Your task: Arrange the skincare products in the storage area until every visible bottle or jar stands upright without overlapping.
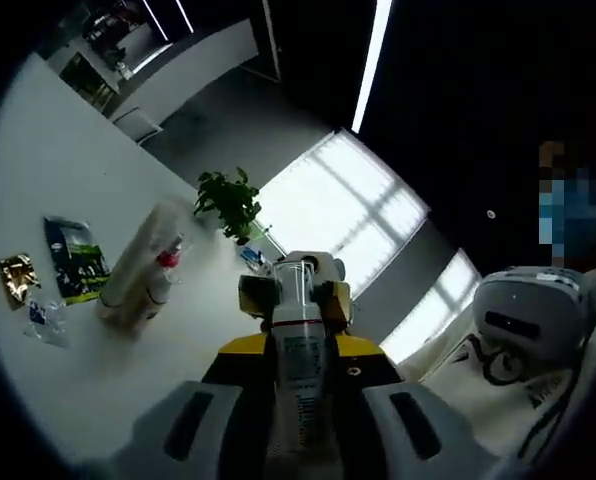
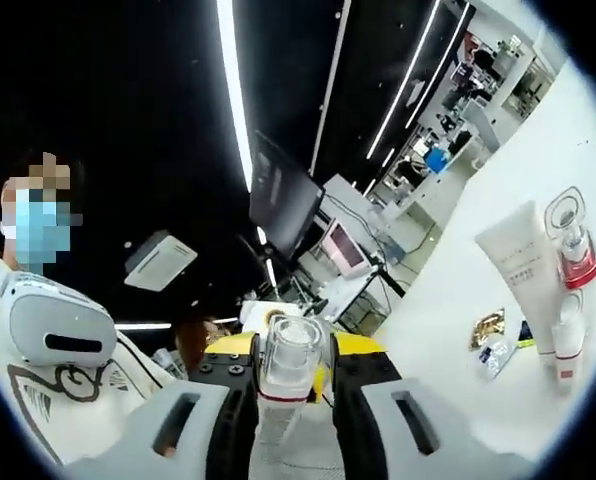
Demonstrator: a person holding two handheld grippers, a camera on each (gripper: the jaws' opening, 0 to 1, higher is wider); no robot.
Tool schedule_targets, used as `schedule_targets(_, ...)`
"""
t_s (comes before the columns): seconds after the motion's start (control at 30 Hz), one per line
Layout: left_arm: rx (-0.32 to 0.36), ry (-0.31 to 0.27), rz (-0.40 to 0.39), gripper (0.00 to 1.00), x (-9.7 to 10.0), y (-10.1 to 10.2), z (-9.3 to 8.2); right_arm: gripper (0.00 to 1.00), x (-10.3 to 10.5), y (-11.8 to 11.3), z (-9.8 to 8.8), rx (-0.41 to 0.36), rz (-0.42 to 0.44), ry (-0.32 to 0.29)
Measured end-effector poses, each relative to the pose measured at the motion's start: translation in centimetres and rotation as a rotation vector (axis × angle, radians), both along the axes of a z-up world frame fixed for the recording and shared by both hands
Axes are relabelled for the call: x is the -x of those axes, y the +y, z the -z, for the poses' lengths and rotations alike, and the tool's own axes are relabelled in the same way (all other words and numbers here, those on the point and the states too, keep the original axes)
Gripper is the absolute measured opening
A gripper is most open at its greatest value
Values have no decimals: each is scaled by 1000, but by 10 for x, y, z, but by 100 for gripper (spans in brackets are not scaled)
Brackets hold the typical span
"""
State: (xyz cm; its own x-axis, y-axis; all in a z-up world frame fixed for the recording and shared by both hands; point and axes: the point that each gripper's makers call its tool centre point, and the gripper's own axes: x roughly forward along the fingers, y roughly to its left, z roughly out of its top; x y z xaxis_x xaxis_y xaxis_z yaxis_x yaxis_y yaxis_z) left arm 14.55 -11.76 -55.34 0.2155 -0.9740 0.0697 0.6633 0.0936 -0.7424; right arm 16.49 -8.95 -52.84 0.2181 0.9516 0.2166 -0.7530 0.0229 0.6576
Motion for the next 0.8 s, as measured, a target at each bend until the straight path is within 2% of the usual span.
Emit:
schedule_targets(0.1,7,-19,-4,15,-1,0,-1,23,-4,-3,2,-19,8,31)
schedule_targets(0.2,-9,-61,7,15,0,0,3,22,-2,-2,3,-10,5,22)
schedule_targets(0.33,-37,-95,-3,15,-1,-2,7,20,-4,-4,5,-16,16,42)
schedule_targets(0.37,-90,-144,-18,15,-4,-1,14,19,-7,-4,11,29,37,18)
schedule_targets(0.4,-116,-181,-50,16,-9,0,16,19,-9,-4,14,54,58,-1)
schedule_targets(0.43,-161,-173,-76,18,-12,1,22,19,-13,-5,16,84,85,-17)
schedule_targets(0.47,-248,-212,-82,21,-13,1,32,19,-16,-7,20,126,109,-35)
schedule_targets(0.57,-387,-286,-129,32,-21,-1,45,19,-27,-9,30,195,177,-39)
schedule_targets(0.63,-427,-330,-168,34,-26,-4,46,19,-36,-10,34,214,237,-31)
schedule_targets(0.73,-583,-474,-221,35,-42,0,56,19,-44,-12,39,226,310,-7)
schedule_targets(0.8,-642,-492,-270,35,-51,3,61,19,-49,-14,48,270,364,6)
